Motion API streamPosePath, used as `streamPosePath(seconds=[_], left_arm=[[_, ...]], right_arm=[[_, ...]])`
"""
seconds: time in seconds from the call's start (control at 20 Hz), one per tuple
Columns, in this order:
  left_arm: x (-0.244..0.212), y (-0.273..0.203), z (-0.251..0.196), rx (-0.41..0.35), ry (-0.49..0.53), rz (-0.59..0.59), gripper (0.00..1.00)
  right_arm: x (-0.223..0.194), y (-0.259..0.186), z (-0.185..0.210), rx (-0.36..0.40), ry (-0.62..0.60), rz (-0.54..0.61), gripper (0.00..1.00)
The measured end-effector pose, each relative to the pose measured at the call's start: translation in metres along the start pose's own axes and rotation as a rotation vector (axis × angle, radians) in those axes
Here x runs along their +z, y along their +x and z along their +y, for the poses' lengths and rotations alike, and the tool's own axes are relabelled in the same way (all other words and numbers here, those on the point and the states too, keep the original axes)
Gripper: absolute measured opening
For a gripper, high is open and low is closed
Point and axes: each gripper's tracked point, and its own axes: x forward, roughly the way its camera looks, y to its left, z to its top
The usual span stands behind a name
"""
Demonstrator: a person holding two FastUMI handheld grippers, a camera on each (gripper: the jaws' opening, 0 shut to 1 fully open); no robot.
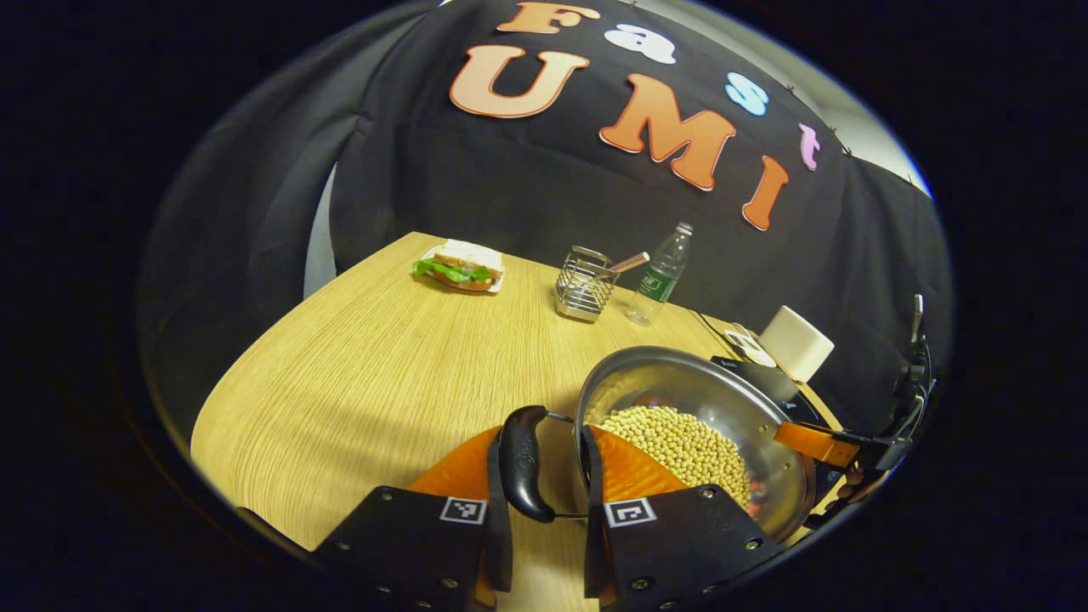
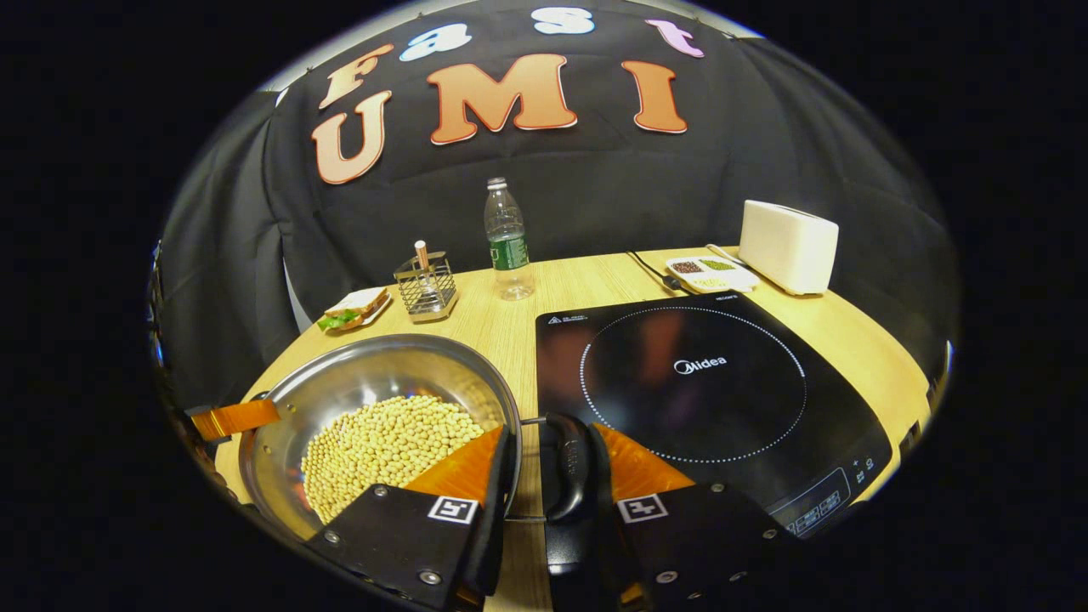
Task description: First push the handle of the pot to place it horizontally, then grasp the pot with both hands and set it on the induction cooktop.
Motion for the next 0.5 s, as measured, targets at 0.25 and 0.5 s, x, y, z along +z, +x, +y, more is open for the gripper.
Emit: streamPosePath(seconds=[0.25,0.5], left_arm=[[-0.002,-0.014,-0.005,0.062,-0.007,0.01,0.34],[0.013,-0.032,-0.021,0.096,0.022,-0.023,0.33]], right_arm=[[0.003,0.004,-0.001,0.048,0.073,0.044,0.39],[0.014,-0.008,-0.008,0.092,0.117,0.053,0.39]])
